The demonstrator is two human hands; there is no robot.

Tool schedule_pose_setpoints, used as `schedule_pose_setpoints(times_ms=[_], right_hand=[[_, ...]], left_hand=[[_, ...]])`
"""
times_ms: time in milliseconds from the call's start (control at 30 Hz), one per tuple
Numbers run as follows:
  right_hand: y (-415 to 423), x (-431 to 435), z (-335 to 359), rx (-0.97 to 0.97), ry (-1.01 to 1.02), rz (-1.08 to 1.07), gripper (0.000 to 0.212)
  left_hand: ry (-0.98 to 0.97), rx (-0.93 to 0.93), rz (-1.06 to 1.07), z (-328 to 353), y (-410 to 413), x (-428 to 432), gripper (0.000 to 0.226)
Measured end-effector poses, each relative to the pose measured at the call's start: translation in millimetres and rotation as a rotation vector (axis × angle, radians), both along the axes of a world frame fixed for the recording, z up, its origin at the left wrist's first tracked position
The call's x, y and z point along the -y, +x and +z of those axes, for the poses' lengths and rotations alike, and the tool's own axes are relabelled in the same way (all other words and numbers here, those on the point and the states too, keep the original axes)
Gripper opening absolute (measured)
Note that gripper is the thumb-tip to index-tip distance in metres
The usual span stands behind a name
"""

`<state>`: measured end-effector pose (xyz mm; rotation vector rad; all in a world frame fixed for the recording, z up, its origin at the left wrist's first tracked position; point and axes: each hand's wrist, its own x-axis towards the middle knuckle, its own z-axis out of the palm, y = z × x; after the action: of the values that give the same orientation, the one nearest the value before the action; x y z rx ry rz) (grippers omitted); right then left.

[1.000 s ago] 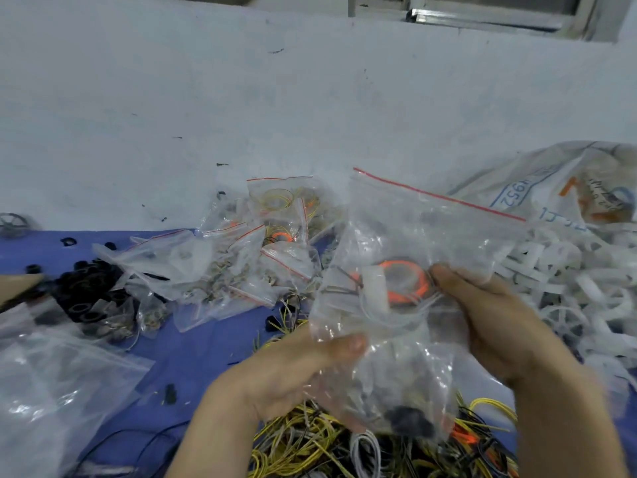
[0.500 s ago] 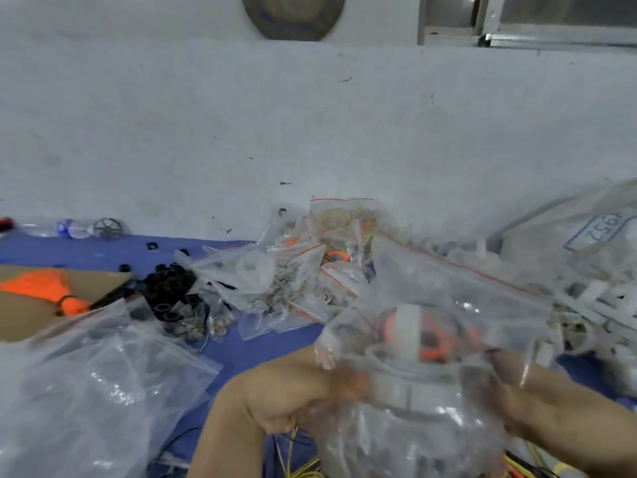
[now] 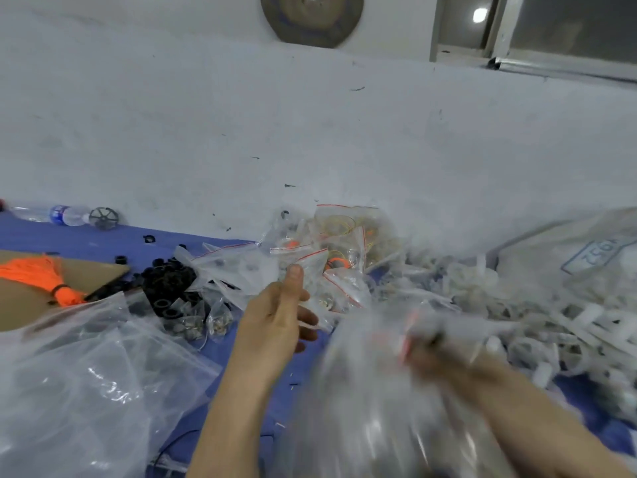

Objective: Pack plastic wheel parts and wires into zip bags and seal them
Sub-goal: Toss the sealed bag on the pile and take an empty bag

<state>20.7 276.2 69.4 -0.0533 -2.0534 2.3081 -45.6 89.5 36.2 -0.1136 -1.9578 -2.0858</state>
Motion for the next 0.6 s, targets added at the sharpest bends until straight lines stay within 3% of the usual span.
schedule_pose_setpoints(times_ms=[67,133,167,300,400,533,600], right_hand=[[-5.0,2.9,-6.9,-0.172,-0.112,-0.123,0.022],[-5.1,5.1,-10.2,-0.156,-0.069,-0.161,0.076],[-5.0,7.3,-11.0,-0.143,-0.089,-0.161,0.090],[-6.7,10.2,-6.0,-0.143,-0.079,-0.134,0.068],[-2.6,1.6,-3.6,-0.093,0.017,-0.102,0.055],[4.8,-7.3,1.2,-0.020,0.426,0.152,0.043],[5.5,-9.5,0.2,0.029,0.591,0.293,0.048]], left_hand=[[-0.010,-0.033,0.006,1.9,1.6,3.2,0.066],[-0.067,-0.033,0.014,-1.4,0.1,6.8,0.064],[-0.124,-0.028,0.031,-3.8,-1.9,8.9,0.060],[-0.385,0.069,0.028,-16.7,-8.9,12.1,0.026],[-0.462,0.092,-0.021,-15.0,-4.2,11.7,0.020],[-0.521,0.071,-0.138,-4.1,8.9,14.8,0.023],[-0.651,0.109,-0.167,-5.2,7.9,22.5,0.024]])
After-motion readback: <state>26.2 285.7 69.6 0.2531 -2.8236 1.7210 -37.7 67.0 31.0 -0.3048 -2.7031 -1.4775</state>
